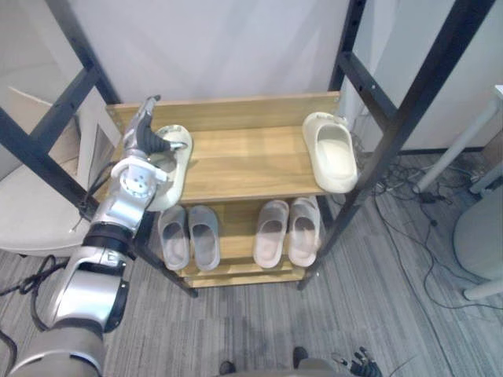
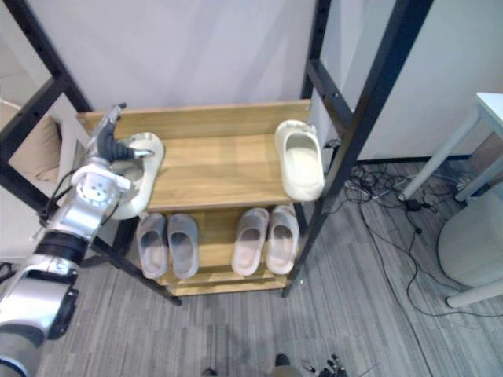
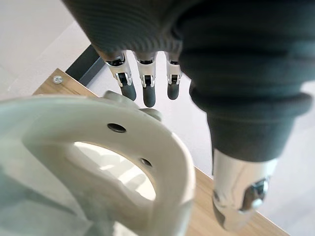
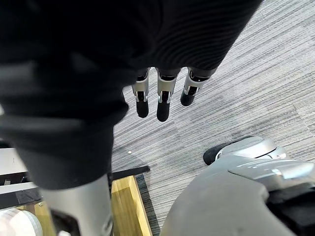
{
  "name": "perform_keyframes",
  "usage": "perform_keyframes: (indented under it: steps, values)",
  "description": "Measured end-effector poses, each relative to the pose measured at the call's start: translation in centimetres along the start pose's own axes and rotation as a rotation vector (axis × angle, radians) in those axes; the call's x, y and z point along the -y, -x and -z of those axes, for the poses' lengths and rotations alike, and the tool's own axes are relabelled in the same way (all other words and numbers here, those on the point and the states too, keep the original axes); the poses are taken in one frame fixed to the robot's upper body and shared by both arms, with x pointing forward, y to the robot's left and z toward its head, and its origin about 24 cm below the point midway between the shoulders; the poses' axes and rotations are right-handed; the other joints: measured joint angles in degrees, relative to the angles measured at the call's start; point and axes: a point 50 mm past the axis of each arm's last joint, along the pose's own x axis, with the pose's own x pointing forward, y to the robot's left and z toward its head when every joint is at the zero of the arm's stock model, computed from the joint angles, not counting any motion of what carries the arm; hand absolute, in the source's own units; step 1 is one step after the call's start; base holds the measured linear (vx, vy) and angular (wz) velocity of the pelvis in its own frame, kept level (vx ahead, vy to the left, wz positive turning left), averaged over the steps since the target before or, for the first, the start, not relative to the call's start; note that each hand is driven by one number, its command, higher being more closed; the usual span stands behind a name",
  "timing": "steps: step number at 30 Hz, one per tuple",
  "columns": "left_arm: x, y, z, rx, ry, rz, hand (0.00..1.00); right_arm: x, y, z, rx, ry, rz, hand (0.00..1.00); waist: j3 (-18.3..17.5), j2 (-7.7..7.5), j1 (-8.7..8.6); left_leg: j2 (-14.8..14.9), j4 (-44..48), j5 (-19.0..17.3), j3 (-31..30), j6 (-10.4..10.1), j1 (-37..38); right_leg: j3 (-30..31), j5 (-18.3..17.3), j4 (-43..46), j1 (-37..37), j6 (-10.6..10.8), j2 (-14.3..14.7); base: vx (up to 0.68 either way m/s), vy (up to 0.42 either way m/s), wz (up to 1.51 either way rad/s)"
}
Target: Organize the slippers on the shoe rack
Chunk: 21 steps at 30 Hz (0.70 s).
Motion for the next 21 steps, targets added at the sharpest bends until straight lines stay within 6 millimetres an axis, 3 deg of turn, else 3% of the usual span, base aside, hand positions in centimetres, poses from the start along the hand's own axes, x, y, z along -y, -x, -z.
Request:
perform_keyframes:
  steps: [21]
  values:
    - [-2.0, 0.7, 2.6, -0.073, -0.034, -0.045, 0.00, 0.2, 0.0, 0.0, -0.002, 0.046, -0.003, 0.00, 0.1, 0.96, 0.25, -0.7, 0.0, 0.1, -1.8, 0.1, 0.3, -1.5, 0.9, -2.2, 1.8, 0.3, -0.4, 0.00, -0.003, 0.03]
